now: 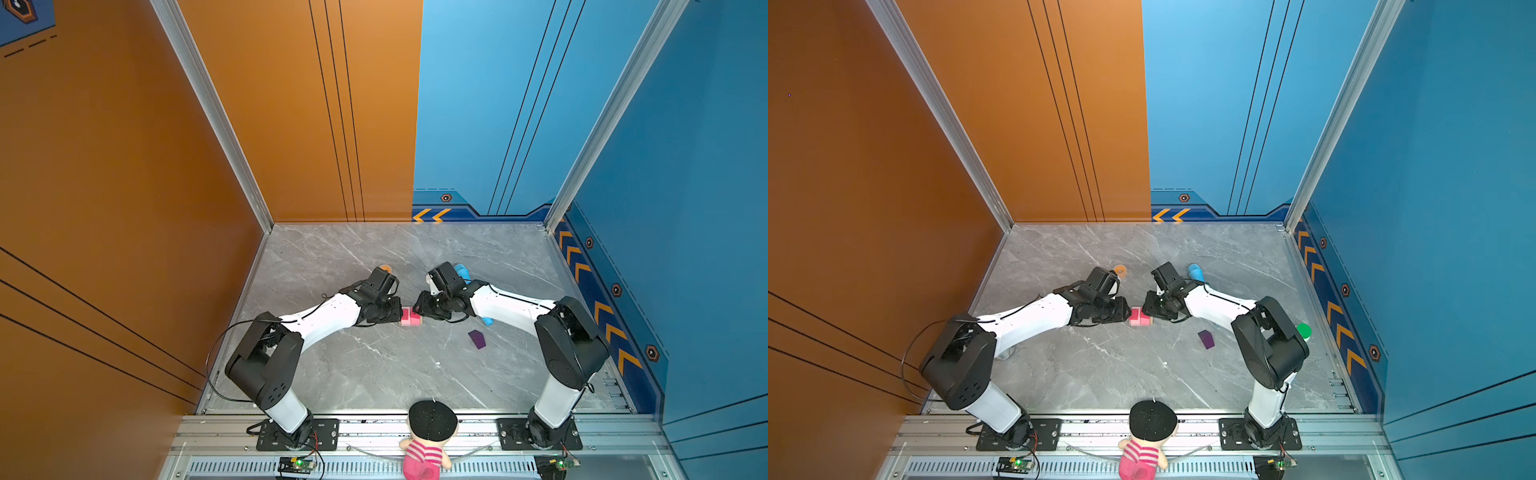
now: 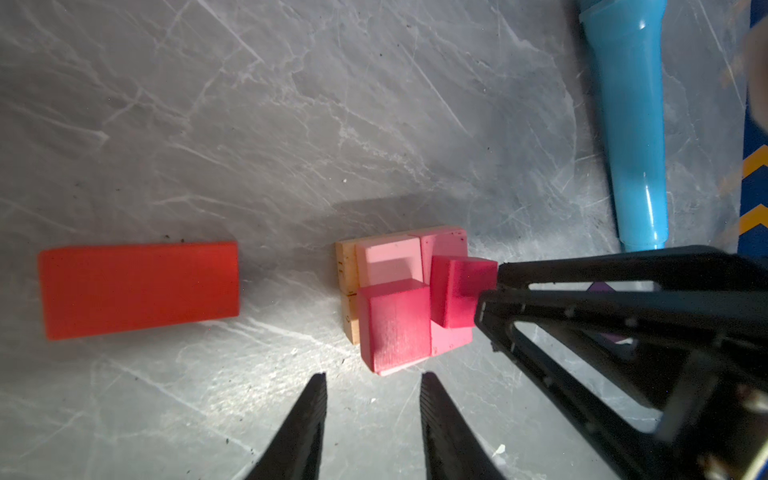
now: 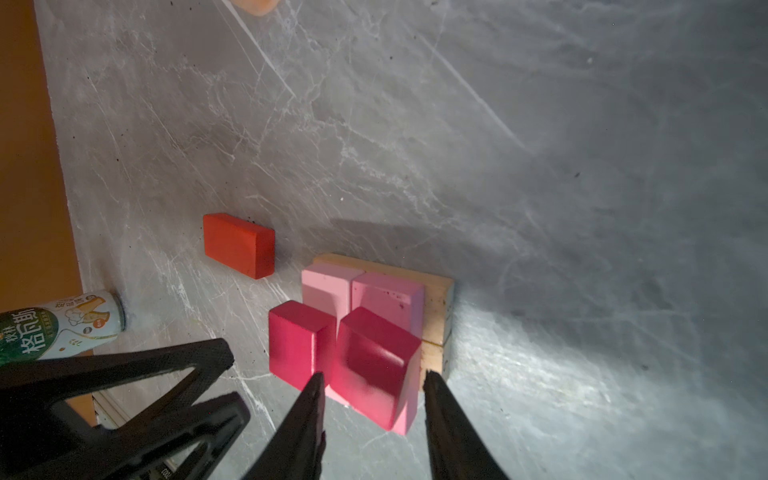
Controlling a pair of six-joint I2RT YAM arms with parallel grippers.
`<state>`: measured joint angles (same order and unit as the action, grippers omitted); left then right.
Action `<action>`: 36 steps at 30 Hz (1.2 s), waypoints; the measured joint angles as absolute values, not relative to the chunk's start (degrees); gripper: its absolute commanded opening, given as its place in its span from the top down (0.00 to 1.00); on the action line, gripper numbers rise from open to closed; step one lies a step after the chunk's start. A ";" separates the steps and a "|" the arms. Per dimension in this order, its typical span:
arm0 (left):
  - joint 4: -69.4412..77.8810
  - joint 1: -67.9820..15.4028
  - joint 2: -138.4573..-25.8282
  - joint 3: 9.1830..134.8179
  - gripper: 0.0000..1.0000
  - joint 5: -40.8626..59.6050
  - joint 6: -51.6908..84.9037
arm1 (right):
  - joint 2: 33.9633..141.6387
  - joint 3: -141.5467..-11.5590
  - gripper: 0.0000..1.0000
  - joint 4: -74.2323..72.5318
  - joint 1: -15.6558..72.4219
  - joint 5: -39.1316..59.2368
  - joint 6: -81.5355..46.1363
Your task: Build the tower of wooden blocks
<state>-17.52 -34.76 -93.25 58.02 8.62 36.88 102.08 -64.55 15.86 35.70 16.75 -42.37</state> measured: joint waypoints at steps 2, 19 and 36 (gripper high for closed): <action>-17.43 -34.76 -93.60 58.02 0.61 9.04 36.91 | 102.39 -64.55 0.59 15.84 35.59 16.78 -42.37; -16.86 -34.76 -96.03 58.02 0.65 10.79 36.93 | 103.85 -66.48 0.63 15.90 35.18 16.99 -42.13; -15.84 -34.76 -96.64 59.46 0.65 11.27 36.95 | 104.33 -67.11 0.68 15.92 35.18 18.02 -41.93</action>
